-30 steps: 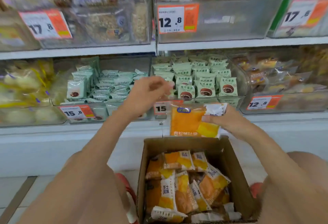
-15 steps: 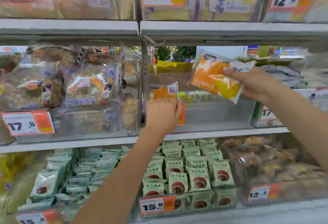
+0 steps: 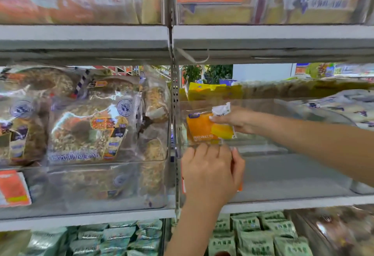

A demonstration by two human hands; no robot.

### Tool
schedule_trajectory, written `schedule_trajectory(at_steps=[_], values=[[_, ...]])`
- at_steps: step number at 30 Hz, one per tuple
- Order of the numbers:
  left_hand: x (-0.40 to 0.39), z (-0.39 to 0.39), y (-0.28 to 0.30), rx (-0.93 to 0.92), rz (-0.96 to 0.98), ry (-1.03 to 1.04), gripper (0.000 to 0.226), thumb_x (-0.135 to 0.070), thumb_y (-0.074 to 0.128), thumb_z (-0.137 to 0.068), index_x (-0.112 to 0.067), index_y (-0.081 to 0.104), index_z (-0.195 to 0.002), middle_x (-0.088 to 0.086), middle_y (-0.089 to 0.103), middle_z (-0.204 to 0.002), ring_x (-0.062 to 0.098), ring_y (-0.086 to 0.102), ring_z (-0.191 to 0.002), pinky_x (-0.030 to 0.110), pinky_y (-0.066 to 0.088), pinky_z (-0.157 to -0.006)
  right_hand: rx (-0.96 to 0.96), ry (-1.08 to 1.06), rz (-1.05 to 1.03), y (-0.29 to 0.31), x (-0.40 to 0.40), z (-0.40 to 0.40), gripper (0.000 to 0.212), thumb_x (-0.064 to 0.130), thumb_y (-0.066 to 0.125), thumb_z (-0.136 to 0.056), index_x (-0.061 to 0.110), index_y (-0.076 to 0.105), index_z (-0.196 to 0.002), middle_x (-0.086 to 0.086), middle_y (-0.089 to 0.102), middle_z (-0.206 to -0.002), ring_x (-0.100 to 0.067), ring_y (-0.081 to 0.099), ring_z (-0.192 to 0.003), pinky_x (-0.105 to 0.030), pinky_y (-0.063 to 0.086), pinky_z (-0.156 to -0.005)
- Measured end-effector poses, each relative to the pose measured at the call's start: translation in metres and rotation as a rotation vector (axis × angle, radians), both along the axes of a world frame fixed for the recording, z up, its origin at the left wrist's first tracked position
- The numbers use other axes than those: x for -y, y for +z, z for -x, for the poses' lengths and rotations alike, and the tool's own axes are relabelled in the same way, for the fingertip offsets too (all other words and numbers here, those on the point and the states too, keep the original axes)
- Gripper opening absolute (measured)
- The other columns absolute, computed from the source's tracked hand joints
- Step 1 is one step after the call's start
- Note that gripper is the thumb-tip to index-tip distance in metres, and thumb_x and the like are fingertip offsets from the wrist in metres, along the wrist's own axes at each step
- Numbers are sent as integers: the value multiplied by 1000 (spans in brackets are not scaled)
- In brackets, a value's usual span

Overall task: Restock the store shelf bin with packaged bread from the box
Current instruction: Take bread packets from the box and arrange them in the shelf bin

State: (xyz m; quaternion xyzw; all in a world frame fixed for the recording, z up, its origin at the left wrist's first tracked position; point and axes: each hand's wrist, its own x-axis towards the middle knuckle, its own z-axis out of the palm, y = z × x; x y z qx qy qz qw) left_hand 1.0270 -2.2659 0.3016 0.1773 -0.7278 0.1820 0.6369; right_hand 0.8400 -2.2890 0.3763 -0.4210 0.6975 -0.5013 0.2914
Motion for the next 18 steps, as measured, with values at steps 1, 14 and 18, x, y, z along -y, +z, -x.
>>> schedule_trajectory(at_steps=[1,14,18], values=[[0,0,0,-7,9,-2,40,-29,41,-90,-18,54,-54,0,51,-50,21,48,-51,32,22,-57,29,0,13,-4,6,2,70,34,76,-68,10,52,-130,-8,56,-134,-23,47,-128,-45,31,-113],[0,0,0,-37,24,-55,44,-30,36,-92,-18,51,-53,-1,47,-49,21,46,-50,31,23,-58,-209,-400,-105,-30,32,1,58,27,68,-86,1,43,-132,-14,51,-126,-26,51,-103,-38,48,-65],[-1,1,-2,-38,32,-60,44,-30,35,-92,-18,51,-53,-1,49,-50,20,46,-51,32,24,-58,-189,-384,-61,-28,37,-2,56,31,70,-84,8,45,-130,-10,54,-122,-27,57,-103,-32,47,-50]])
